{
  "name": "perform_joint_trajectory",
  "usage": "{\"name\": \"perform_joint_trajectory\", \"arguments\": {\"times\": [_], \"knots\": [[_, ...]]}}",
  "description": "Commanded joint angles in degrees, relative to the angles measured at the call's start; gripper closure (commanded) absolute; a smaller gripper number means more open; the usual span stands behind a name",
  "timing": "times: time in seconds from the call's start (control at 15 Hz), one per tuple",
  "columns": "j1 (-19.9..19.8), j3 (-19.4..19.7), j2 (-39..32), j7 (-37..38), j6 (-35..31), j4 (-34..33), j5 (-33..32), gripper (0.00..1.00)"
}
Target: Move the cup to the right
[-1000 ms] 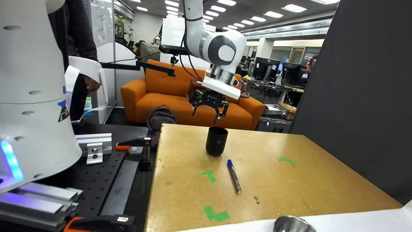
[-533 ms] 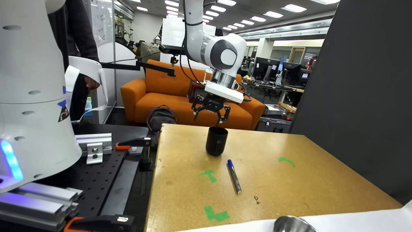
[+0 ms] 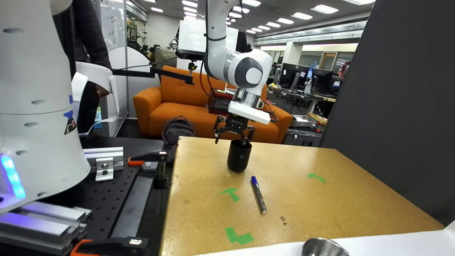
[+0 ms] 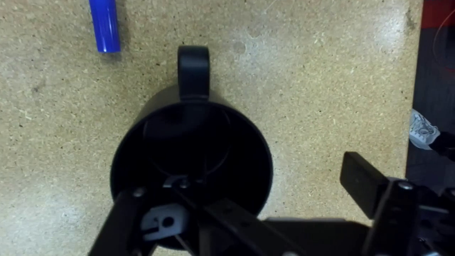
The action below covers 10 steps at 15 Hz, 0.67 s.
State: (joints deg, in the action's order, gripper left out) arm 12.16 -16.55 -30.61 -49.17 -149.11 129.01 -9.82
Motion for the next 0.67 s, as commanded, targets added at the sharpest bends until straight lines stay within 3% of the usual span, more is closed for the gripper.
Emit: {"name": "perform_joint_trajectory", "arguments": {"times": [0.0, 0.6], "knots": [[-1.0, -0.7, -2.7, -0.6, -1.6, -1.6, -1.5, 0.33], [0.1, 0.3, -1.3, 1.8, -1.4, -1.6, -3.3, 0.98]]}}
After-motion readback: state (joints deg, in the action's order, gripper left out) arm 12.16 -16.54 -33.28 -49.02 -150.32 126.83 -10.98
